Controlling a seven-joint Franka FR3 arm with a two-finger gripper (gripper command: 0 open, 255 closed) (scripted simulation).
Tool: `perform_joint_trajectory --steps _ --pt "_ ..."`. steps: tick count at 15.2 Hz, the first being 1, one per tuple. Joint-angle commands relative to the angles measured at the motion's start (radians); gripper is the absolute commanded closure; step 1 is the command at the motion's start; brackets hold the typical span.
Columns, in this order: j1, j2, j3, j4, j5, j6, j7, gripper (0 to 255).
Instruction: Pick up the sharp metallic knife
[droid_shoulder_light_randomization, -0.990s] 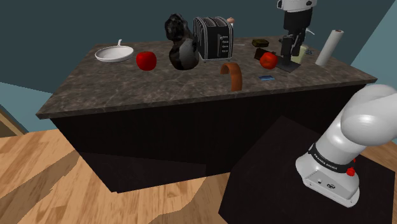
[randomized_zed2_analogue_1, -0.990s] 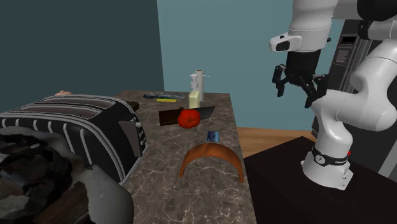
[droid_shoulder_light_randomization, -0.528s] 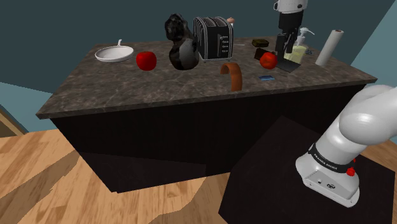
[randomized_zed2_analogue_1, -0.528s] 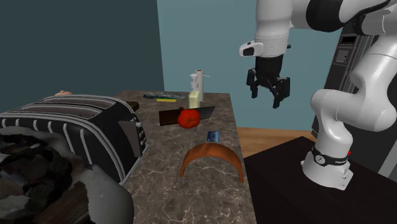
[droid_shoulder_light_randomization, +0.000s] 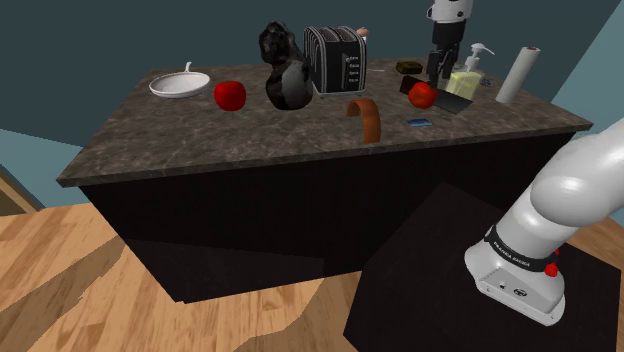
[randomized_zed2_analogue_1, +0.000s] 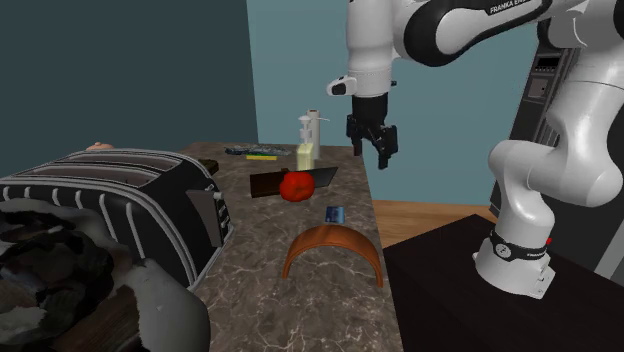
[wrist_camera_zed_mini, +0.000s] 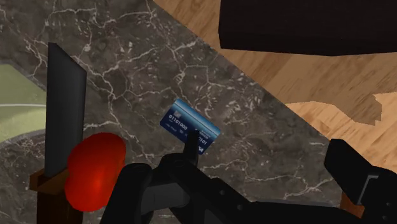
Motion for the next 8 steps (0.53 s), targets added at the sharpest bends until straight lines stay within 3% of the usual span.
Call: perform_joint_trajectory --steps 1,8 --pt "-0.008 0.073 -0.034 0.052 0.011 0.031 -0.040 0" --pt "-0.046 0.325 -0.127 0.259 0.101 0.092 -0.189 0"
